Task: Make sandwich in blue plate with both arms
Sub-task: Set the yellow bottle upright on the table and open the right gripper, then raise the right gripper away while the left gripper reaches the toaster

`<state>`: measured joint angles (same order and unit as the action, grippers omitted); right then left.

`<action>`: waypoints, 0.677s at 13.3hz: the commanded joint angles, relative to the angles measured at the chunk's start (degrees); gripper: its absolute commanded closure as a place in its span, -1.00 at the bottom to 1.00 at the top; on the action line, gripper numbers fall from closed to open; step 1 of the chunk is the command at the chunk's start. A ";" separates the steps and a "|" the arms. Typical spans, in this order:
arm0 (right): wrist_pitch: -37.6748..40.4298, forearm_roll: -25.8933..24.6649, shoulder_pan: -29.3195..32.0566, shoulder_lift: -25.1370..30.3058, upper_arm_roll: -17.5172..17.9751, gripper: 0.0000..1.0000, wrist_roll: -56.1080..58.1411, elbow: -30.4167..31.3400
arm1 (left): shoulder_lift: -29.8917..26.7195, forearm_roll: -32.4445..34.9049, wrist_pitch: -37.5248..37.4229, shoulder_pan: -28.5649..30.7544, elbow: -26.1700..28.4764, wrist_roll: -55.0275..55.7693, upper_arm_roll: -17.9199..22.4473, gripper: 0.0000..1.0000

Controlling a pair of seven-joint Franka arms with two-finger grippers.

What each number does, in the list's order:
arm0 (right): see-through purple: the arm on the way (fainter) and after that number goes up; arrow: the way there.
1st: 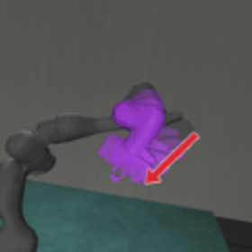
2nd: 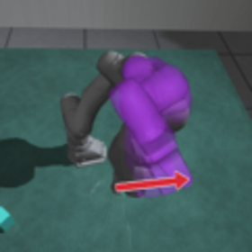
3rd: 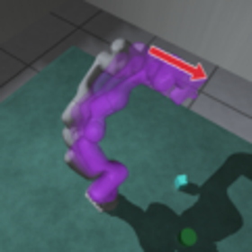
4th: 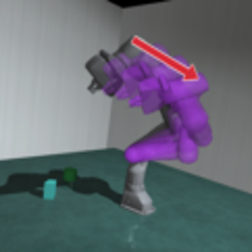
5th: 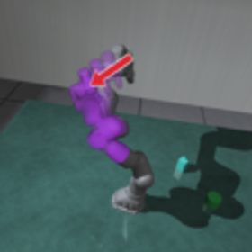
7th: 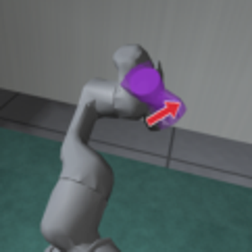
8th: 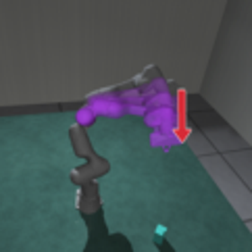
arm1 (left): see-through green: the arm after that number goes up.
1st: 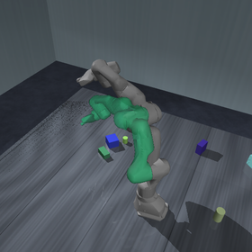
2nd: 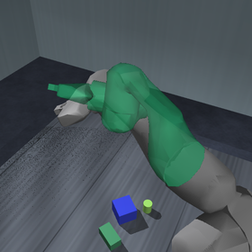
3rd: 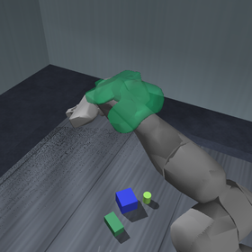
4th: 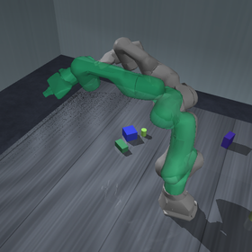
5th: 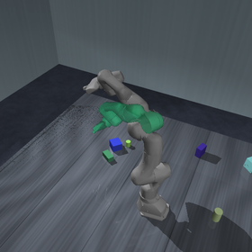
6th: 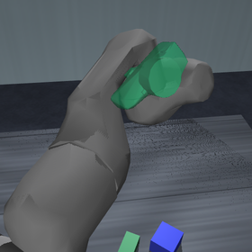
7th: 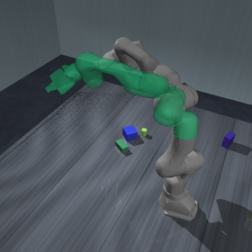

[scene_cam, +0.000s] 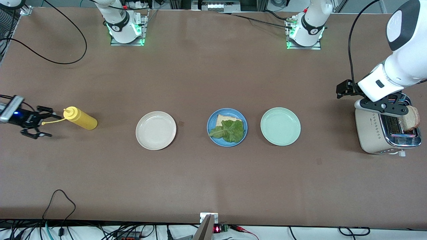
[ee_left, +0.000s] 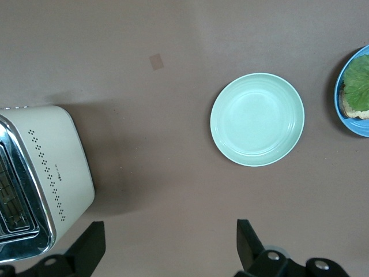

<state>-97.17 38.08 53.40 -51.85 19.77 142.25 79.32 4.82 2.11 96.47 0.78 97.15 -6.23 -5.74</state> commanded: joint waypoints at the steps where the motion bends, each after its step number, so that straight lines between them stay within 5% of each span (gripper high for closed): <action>1: 1.19 -4.22 1.18 6.73 1.06 -1.00 -8.72 -1.80 | 0.72 0.00 -0.76 0.19 -1.70 0.16 -0.15 -1.00; 9: 2.95 -16.70 -8.20 30.89 0.80 -1.00 -43.58 -0.31 | 0.72 0.00 -1.11 0.19 -1.61 0.16 0.11 -1.00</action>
<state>-94.82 24.32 47.66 -27.84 21.03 106.98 75.70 4.86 2.11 96.47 0.80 97.12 -6.17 -5.63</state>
